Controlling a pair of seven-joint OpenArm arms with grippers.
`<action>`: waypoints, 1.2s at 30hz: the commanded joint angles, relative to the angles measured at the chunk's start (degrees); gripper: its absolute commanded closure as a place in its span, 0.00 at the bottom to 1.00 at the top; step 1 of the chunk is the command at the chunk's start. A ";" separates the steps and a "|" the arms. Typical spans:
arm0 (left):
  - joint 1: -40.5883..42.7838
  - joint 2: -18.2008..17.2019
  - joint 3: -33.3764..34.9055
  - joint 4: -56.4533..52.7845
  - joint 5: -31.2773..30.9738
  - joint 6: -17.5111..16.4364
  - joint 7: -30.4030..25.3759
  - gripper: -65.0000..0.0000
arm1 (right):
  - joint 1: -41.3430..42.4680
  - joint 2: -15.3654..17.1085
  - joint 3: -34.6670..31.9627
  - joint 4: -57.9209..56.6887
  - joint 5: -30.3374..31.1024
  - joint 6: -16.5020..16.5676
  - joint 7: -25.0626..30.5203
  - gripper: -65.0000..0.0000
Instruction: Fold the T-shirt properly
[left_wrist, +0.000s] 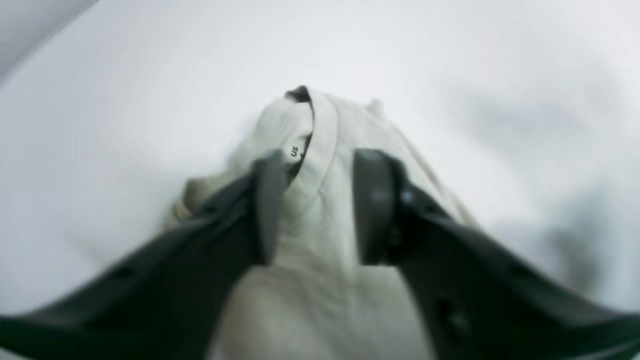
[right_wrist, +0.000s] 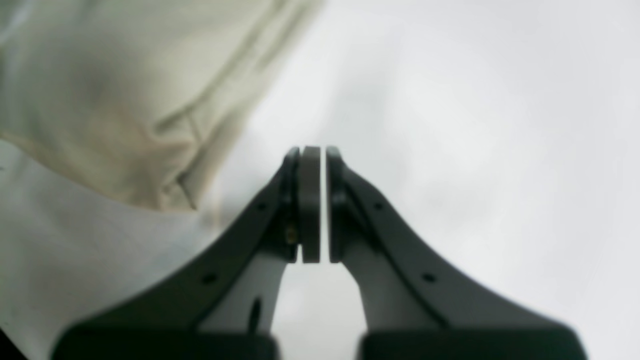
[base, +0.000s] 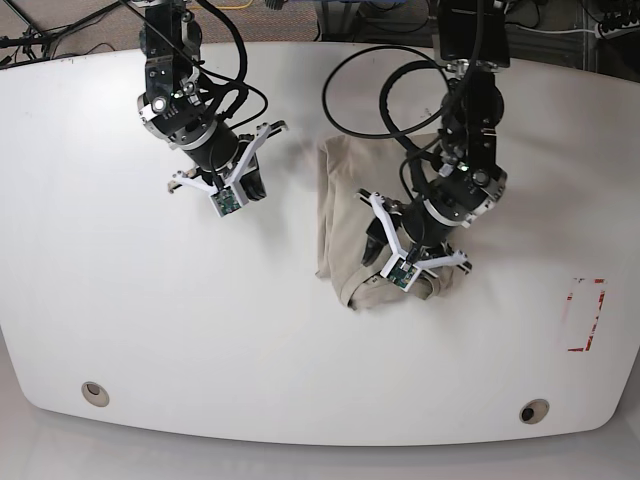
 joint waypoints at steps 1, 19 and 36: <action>0.64 0.26 2.83 1.03 -0.47 6.18 -4.56 0.43 | 0.53 0.72 1.55 1.16 0.57 0.27 1.51 0.97; 6.17 -5.98 19.62 -14.09 -0.64 37.21 -26.89 0.36 | 0.17 0.37 9.37 0.99 0.57 7.83 1.51 0.97; 11.54 -13.72 16.98 -26.13 -1.08 38.53 -31.55 0.36 | -0.97 0.37 9.64 1.07 0.57 8.80 1.51 0.97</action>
